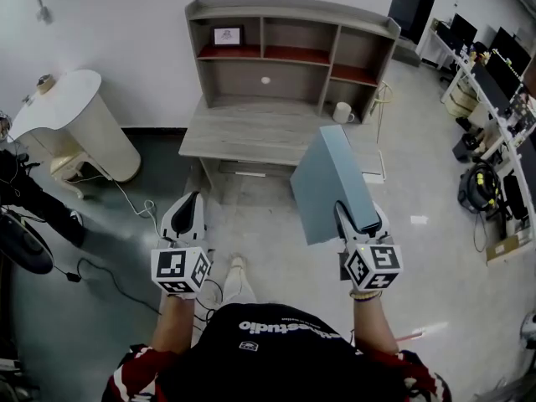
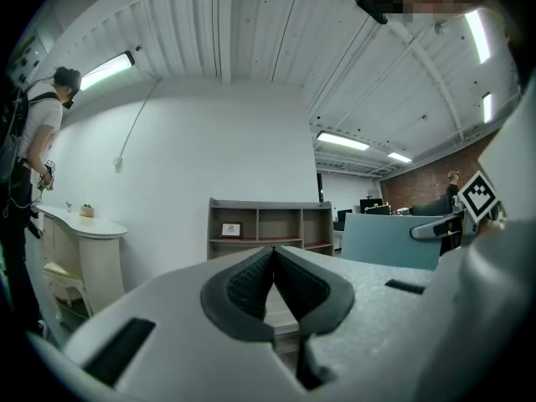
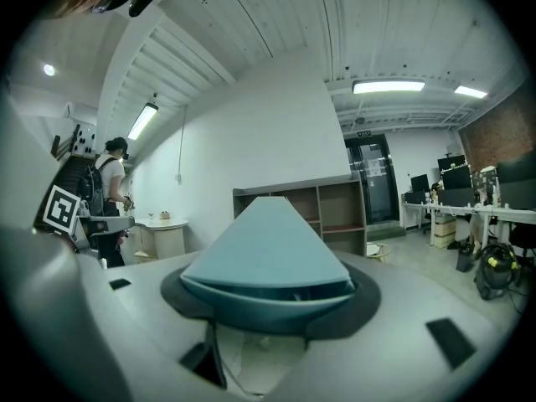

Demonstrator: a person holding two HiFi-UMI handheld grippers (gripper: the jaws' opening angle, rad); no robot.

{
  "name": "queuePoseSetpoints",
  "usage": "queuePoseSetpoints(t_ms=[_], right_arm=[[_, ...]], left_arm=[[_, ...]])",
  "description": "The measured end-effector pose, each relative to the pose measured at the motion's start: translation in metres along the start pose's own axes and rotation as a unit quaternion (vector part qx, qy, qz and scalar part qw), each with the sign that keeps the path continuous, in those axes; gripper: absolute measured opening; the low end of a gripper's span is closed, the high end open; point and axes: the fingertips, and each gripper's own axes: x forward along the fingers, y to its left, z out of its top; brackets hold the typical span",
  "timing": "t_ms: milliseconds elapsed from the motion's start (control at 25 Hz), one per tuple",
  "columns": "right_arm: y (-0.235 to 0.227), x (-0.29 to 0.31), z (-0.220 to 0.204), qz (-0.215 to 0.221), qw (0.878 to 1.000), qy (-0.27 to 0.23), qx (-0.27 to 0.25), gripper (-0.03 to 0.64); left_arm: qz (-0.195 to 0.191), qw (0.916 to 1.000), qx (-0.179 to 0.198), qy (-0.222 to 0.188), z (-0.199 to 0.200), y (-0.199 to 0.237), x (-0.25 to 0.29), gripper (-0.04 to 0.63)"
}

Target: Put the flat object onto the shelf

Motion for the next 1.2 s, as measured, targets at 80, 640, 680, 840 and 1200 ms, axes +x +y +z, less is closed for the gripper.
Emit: queuePoseSetpoints(t_ms=[80, 640, 680, 840, 1200], right_arm=[[-0.001, 0.009, 0.003, -0.004, 1.0, 0.002, -0.002, 0.278], [-0.006, 0.096, 0.03, -0.041, 0.999, -0.003, -0.003, 0.278], [-0.006, 0.103, 0.032, -0.044, 0.999, -0.003, -0.003, 0.278], [-0.004, 0.137, 0.037, -0.056, 0.998, -0.002, -0.004, 0.277], [0.009, 0.2, 0.049, -0.081, 0.997, 0.0, -0.004, 0.277]], left_arm=[[-0.002, 1.0, -0.001, -0.001, 0.002, 0.005, 0.009, 0.006], [-0.044, 0.999, -0.003, -0.01, 0.014, 0.049, 0.115, 0.006], [-0.049, 0.9988, -0.003, -0.011, 0.014, 0.052, 0.124, 0.006], [-0.065, 0.9978, -0.005, -0.011, 0.014, 0.071, 0.161, 0.006], [-0.092, 0.9957, -0.007, -0.014, 0.016, 0.115, 0.222, 0.006]])
